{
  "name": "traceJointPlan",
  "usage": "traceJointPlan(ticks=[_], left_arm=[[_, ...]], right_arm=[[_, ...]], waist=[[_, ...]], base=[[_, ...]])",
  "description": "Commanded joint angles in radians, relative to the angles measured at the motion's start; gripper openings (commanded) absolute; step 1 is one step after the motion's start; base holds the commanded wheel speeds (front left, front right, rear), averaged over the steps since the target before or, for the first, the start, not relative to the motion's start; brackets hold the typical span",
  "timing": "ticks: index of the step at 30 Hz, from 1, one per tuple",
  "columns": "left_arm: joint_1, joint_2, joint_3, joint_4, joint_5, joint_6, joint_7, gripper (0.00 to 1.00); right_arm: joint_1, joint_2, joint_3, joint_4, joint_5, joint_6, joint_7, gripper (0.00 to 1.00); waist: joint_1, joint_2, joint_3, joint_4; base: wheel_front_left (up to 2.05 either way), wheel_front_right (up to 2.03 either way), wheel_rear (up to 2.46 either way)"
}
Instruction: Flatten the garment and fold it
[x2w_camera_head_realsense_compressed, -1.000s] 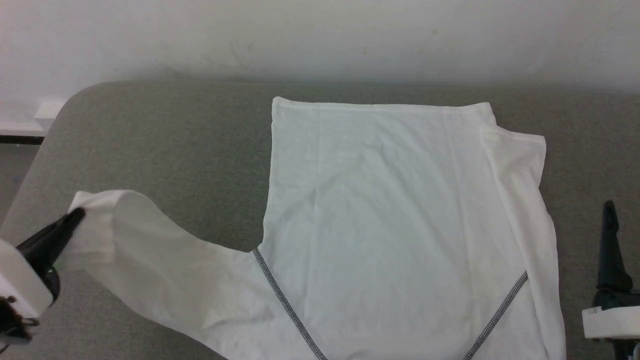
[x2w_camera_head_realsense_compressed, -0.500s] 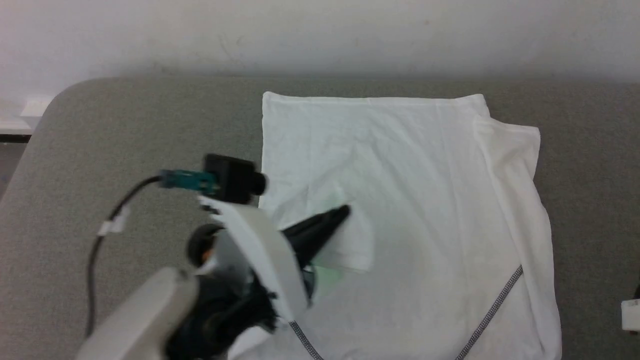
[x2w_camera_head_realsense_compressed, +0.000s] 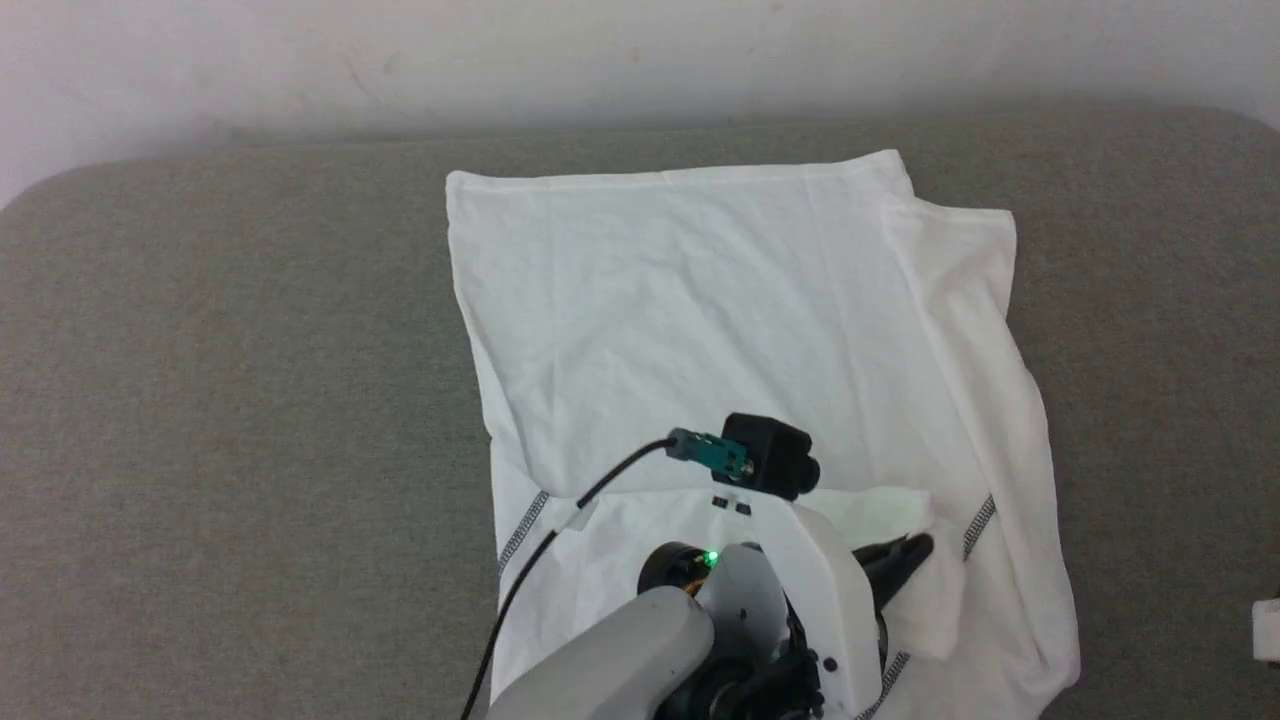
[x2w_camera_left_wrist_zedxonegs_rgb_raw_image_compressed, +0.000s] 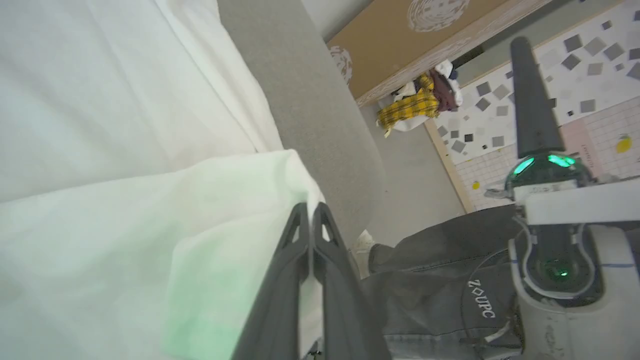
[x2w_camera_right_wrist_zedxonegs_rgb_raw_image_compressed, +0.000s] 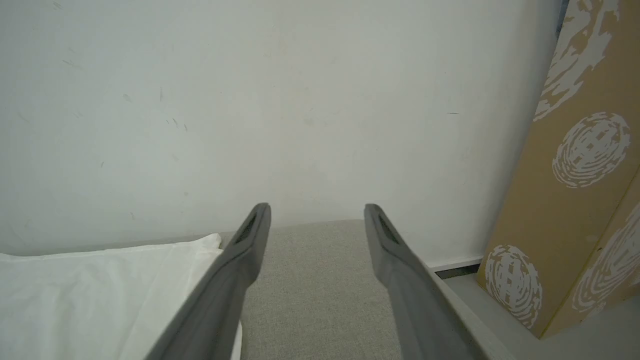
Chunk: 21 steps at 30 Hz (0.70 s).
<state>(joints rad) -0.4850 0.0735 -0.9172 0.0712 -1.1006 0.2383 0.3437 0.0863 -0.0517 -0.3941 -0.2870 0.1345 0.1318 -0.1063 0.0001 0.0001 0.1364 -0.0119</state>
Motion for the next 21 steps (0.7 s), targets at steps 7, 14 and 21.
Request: traceJointPlan(ticks=[7, 14, 21], left_arm=[[-0.054, -0.009, -0.101, 0.278, 0.114, -0.007, -0.038, 0.00], [-0.070, -0.021, -0.077, 0.452, 0.084, -0.027, -0.123, 0.47], [-0.109, -0.023, -0.111, 0.391, -0.022, -0.074, -0.142, 1.00]], right_arm=[[-0.036, 0.001, 0.034, -0.001, 0.009, -0.001, -0.006, 1.00], [-0.052, 0.001, 0.047, 0.011, 0.012, -0.001, -0.015, 1.00], [-0.049, 0.001, 0.032, 0.023, -0.002, -0.001, -0.012, 1.00]], waist=[[-0.0001, -0.0001, 0.076, -0.082], [-0.0001, -0.0001, 0.120, -0.106], [-0.0001, -0.0001, 0.080, -0.071]], base=[[0.00, 0.00, 0.00], [0.00, 0.00, 0.00], [0.00, 0.00, 0.00]])
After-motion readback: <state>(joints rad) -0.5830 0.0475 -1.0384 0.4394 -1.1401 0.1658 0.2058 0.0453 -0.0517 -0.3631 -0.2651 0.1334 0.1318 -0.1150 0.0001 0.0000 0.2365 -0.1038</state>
